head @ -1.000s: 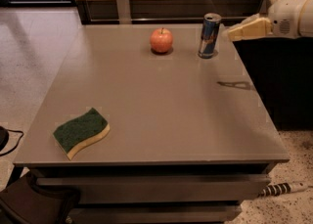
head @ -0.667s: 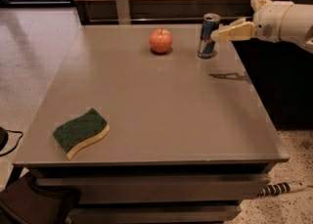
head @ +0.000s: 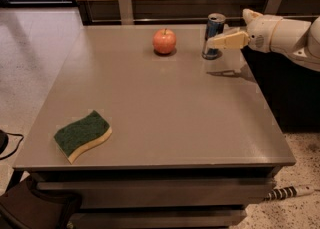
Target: Move redbull can near sponge
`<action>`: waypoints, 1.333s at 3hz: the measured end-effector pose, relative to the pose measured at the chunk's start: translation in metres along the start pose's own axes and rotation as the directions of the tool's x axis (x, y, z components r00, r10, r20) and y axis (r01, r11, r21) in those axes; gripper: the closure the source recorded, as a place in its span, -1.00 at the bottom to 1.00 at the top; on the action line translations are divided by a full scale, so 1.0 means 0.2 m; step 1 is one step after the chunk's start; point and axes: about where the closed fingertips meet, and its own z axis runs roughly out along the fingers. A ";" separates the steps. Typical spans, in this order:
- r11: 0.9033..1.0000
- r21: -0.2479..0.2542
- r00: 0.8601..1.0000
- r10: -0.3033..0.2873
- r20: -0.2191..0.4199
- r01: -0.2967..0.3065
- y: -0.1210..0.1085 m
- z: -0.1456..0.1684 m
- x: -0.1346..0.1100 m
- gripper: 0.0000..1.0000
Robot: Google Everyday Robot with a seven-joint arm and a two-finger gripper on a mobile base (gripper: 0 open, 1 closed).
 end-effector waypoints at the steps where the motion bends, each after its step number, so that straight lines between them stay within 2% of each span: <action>1: 0.999 -0.036 0.999 0.033 0.030 -0.032 0.02 0.10 0.05 -1.00; 2: 0.996 -0.067 0.997 0.054 0.061 -0.050 0.03 0.18 0.07 -1.00; 3: 0.995 -0.090 0.995 0.058 0.079 -0.051 0.06 0.25 0.08 -0.47; 4: 0.994 -0.093 0.995 0.058 0.079 -0.051 0.07 0.26 0.08 -0.04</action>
Offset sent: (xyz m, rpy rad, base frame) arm 0.0312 0.0337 -0.0265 0.1243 0.0018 0.0877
